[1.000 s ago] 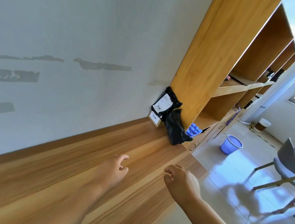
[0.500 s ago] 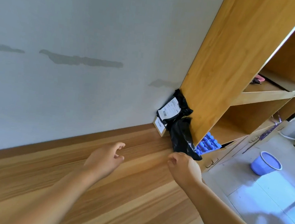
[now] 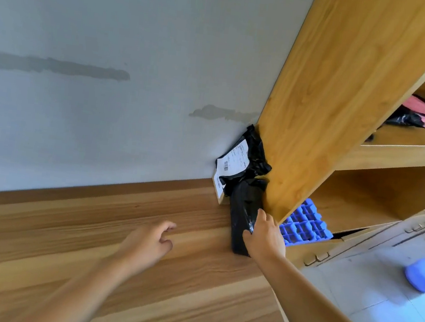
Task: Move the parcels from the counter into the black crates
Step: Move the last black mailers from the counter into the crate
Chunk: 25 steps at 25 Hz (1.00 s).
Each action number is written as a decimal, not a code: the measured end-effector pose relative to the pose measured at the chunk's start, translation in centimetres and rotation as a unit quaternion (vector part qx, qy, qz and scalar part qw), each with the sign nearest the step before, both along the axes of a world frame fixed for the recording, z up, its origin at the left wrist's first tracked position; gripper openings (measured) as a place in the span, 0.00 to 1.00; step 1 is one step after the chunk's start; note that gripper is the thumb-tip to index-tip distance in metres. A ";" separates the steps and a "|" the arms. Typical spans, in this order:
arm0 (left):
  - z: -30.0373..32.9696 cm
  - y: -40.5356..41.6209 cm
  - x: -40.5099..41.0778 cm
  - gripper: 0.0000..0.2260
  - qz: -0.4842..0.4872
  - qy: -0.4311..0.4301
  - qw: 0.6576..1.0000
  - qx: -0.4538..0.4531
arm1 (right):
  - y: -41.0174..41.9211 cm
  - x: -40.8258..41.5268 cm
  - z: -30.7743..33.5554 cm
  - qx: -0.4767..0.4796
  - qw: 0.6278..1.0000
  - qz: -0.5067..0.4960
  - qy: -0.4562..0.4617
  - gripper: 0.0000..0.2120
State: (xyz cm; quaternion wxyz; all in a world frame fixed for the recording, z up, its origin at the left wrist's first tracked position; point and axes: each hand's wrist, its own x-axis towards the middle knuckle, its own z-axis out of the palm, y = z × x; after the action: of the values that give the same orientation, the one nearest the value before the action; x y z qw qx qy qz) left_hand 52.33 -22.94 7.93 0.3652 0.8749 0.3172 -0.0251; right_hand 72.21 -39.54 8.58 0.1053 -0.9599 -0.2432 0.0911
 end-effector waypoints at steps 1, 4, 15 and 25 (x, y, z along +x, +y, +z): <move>-0.6 0.0 0.3 0.18 0.009 0.011 1.000 -0.002 | 0.3 1.1 -0.8 -0.004 1.000 -0.002 0.007 0.31; -2.5 -0.1 0.8 0.17 0.042 0.031 0.998 -0.034 | 1.4 3.7 -3.0 -0.022 0.999 -0.012 0.023 0.37; -5.0 -2.0 0.9 0.17 0.042 0.061 0.995 -0.066 | 1.8 4.8 -6.9 -0.034 0.996 -0.081 0.019 0.42; 0.5 -0.4 -1.7 0.18 0.034 -0.008 0.999 -0.019 | 3.1 -2.5 -1.8 0.140 0.976 -0.076 0.148 0.33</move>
State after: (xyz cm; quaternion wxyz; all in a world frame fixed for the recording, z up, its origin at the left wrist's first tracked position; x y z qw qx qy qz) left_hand 50.63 -23.30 8.48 0.3850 0.8566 0.3433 -0.0113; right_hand 69.71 -36.41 6.82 0.2806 -0.9270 -0.1618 0.1891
